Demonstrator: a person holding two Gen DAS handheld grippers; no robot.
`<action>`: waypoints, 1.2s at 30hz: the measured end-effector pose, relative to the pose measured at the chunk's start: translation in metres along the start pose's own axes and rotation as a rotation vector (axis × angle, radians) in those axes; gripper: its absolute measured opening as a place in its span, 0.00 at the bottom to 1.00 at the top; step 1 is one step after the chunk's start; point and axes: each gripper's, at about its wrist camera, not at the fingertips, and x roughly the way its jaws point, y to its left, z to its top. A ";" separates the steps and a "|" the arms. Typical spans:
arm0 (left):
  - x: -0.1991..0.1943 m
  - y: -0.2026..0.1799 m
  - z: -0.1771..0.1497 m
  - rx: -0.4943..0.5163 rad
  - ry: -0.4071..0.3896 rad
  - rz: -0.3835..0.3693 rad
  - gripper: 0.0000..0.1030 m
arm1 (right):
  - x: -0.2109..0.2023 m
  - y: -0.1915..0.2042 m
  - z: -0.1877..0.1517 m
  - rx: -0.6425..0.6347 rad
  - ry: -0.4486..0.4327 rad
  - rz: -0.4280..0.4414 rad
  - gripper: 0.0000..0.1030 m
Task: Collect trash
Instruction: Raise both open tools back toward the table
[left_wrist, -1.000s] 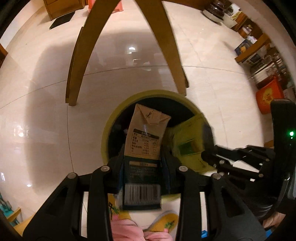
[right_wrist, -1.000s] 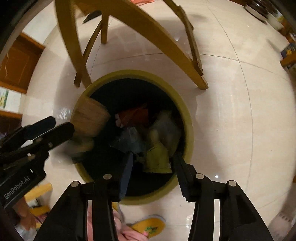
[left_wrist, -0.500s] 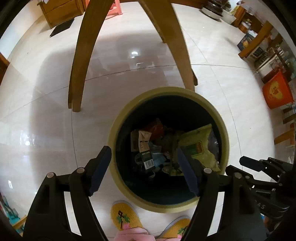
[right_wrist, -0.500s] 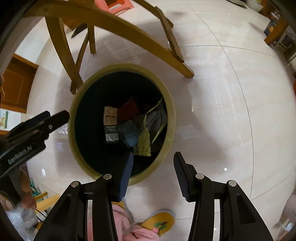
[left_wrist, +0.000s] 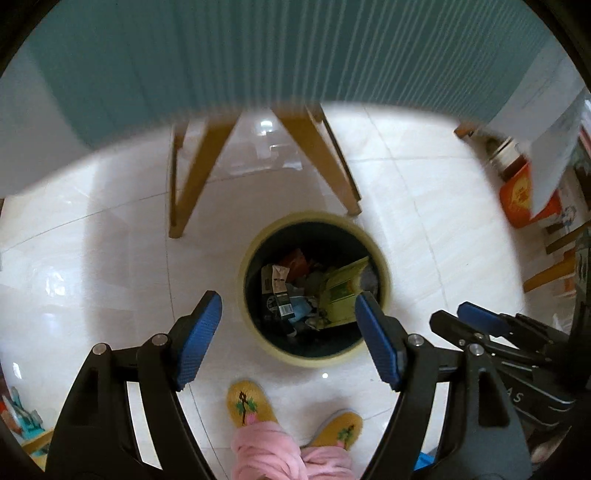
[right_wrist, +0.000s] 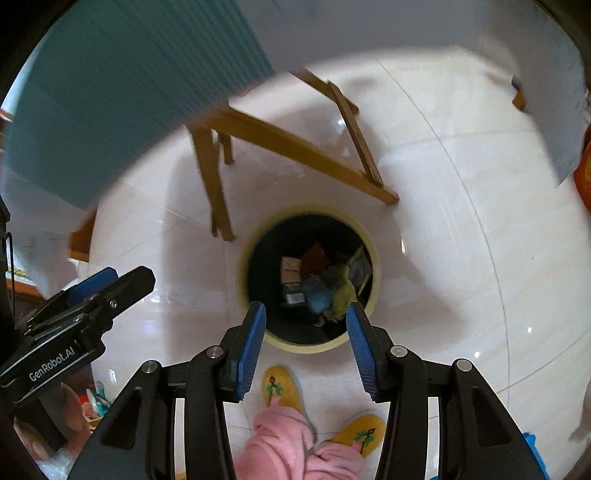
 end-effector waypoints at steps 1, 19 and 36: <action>-0.011 0.000 0.001 -0.004 -0.003 -0.001 0.70 | -0.013 0.003 0.002 -0.004 -0.007 0.005 0.45; -0.273 -0.023 0.051 -0.018 -0.167 -0.032 0.70 | -0.270 0.085 0.060 -0.120 -0.195 0.086 0.45; -0.449 -0.066 0.114 0.070 -0.346 -0.059 0.70 | -0.426 0.116 0.112 -0.180 -0.441 0.120 0.45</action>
